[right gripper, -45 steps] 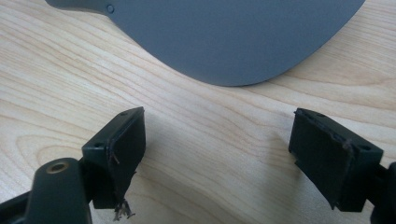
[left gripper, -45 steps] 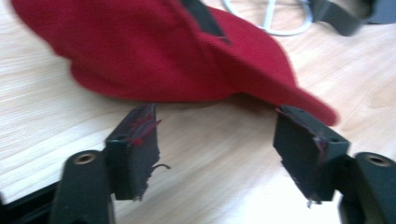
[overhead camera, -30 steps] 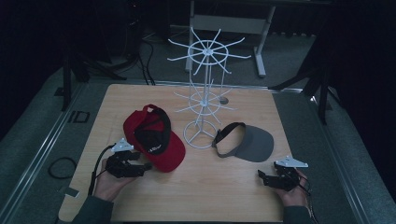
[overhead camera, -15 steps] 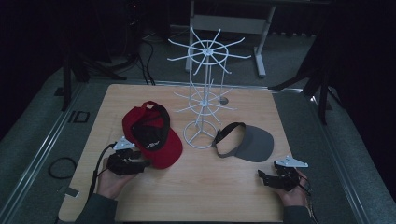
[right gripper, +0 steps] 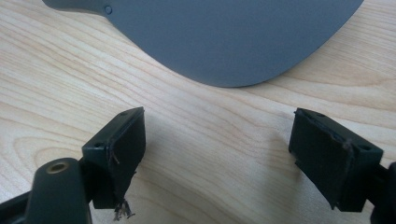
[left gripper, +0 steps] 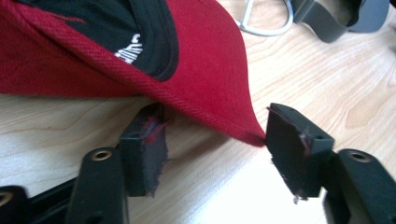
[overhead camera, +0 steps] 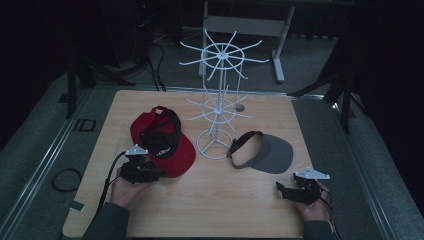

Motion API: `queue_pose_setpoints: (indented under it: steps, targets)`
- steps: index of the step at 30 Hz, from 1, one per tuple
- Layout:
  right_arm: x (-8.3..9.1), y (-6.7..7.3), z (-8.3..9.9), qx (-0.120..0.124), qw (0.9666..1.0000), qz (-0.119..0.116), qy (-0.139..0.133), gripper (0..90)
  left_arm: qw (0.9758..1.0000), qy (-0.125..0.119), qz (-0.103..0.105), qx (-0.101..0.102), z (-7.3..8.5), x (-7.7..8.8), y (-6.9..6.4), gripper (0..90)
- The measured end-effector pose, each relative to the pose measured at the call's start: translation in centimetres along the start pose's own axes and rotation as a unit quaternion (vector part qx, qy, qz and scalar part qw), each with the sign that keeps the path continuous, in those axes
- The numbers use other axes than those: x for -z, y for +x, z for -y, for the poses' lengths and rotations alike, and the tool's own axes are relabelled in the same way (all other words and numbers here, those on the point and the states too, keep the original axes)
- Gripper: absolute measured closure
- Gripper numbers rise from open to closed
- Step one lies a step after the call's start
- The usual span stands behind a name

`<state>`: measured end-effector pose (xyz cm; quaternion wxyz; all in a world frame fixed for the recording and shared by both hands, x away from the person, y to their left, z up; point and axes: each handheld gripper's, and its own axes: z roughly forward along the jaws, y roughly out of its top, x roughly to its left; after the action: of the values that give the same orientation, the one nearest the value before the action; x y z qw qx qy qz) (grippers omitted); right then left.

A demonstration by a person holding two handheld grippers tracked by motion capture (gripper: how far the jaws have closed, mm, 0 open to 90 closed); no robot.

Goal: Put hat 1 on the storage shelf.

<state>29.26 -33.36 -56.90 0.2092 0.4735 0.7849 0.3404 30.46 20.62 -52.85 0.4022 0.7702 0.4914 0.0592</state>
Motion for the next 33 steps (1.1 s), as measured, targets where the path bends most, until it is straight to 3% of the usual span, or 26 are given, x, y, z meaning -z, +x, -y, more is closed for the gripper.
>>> queue_pose_setpoints:
  steps: [14,23,30,33]
  targets:
    - [0.0,0.0,0.0,0.000,1.0000,0.000,0.000,18.5,0.9996,0.012,-0.002,0.026,0.1,-2.6,0.0,35.2]
    - [0.0,0.0,0.0,0.000,1.0000,0.000,0.000,18.5,0.9992,0.023,0.009,0.032,0.2,-3.9,0.3,46.9]
    - [0.0,0.0,0.0,0.000,1.0000,0.000,0.000,18.5,0.9989,0.017,0.018,0.040,0.2,-4.6,0.5,48.8]
    - [0.0,0.0,0.0,0.000,1.0000,0.000,0.000,18.5,0.9986,0.014,0.020,0.046,0.2,-4.5,0.7,53.8]
